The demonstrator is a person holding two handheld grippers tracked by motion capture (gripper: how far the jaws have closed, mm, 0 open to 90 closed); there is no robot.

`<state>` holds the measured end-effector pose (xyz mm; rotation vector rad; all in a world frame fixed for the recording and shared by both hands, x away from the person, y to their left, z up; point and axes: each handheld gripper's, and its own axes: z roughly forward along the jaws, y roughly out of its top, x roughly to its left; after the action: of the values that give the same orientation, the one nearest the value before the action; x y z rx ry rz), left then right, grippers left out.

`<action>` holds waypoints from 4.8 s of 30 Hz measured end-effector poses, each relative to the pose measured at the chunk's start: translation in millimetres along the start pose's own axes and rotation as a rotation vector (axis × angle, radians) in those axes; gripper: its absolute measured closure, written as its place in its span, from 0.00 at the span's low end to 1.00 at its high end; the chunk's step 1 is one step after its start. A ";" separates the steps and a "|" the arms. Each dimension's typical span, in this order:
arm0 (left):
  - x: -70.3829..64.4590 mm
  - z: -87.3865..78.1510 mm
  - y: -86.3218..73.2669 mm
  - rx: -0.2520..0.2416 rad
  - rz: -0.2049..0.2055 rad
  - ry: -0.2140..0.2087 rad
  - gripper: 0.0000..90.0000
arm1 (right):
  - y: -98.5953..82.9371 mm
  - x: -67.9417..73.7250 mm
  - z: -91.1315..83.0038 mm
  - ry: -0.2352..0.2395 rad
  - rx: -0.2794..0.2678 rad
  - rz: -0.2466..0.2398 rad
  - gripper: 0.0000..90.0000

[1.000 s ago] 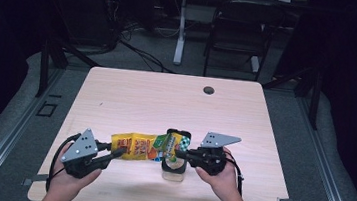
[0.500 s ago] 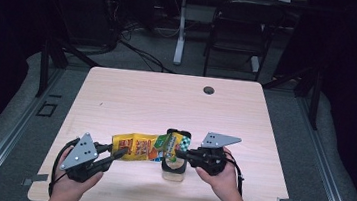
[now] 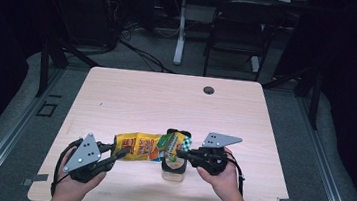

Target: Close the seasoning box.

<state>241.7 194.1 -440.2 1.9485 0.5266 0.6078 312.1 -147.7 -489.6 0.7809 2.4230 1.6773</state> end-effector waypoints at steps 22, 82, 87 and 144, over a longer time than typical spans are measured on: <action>0.2 -1.0 2.5 0.004 0.012 -0.007 0.87 | -0.8 -1.5 -0.8 0.006 -0.002 0.005 0.99; 4.1 1.7 12.4 -0.006 0.020 -0.040 0.88 | -4.6 -5.3 -6.6 0.035 0.020 0.018 0.98; 3.6 2.6 13.3 -0.007 0.021 -0.040 0.88 | -4.7 -5.7 -7.3 0.034 0.020 0.019 0.98; 5.3 5.4 18.5 -0.022 0.018 -0.045 0.90 | -5.8 -7.1 -10.5 0.054 0.015 0.043 0.99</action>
<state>251.1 185.8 -424.6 1.9437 0.4734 0.5772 312.4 -161.4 -492.2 0.8058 2.4739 1.7196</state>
